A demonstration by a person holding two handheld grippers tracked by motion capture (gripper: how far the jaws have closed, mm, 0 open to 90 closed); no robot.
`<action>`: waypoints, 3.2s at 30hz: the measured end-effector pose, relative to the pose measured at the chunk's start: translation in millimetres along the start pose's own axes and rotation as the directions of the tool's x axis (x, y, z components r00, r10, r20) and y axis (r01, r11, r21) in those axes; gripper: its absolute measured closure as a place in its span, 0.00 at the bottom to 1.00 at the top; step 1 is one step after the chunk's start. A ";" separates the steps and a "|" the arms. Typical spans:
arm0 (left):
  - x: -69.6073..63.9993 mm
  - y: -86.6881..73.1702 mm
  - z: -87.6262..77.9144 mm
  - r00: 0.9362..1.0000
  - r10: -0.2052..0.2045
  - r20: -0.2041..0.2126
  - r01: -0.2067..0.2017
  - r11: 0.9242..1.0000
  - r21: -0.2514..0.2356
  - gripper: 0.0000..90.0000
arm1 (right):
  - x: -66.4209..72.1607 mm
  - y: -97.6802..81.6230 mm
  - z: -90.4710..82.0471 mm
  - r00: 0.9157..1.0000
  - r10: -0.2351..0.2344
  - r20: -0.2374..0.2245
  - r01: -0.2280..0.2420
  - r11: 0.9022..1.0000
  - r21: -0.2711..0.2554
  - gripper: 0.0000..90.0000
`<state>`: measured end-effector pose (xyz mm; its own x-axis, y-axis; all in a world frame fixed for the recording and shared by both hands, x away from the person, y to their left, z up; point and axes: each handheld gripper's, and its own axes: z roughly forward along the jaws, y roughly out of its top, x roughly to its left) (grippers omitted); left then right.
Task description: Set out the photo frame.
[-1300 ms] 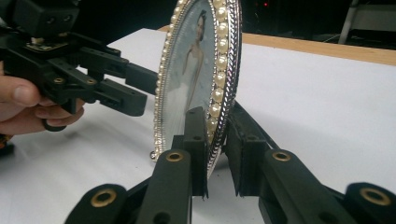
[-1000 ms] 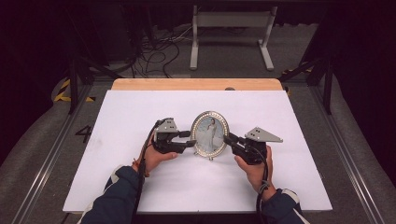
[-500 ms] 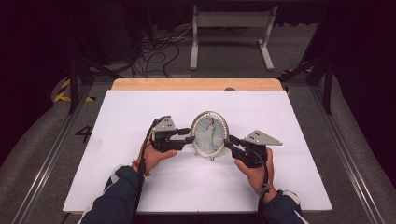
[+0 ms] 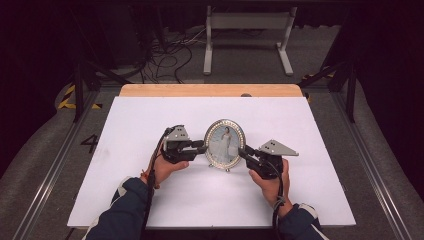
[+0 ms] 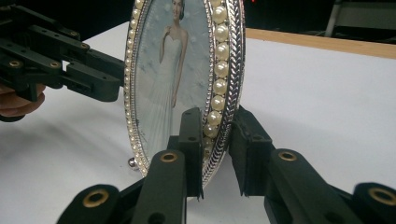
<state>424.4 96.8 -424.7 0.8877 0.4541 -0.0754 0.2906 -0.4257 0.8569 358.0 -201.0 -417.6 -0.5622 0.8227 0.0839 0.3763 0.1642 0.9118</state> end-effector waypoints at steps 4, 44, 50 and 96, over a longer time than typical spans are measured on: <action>-1.4 -1.4 -0.1 1.000 0.000 -0.005 0.000 1.000 0.003 0.78 | -0.9 2.8 1.8 1.000 -0.008 0.007 0.008 1.000 -0.001 0.84; -12.0 -2.8 2.7 0.993 0.072 -0.089 -0.070 0.997 0.025 0.83 | -8.8 6.6 14.0 0.998 -0.064 0.022 0.063 0.998 0.018 0.82; -13.4 -2.9 2.9 0.993 0.070 -0.098 -0.068 0.997 0.024 0.82 | -9.0 5.4 15.1 0.998 -0.068 0.013 0.067 0.997 0.032 0.80; -20.7 -7.6 2.6 0.981 0.087 -0.171 -0.072 0.993 0.090 0.06 | -6.8 3.4 26.2 0.978 -0.204 -0.033 0.207 0.956 0.206 0.07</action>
<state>404.7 88.6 -431.0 0.8353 0.5427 0.0880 0.2567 -0.5264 0.8106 382.4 -191.7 -425.7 -0.6515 0.7532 -0.0908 0.3953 0.4392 0.8068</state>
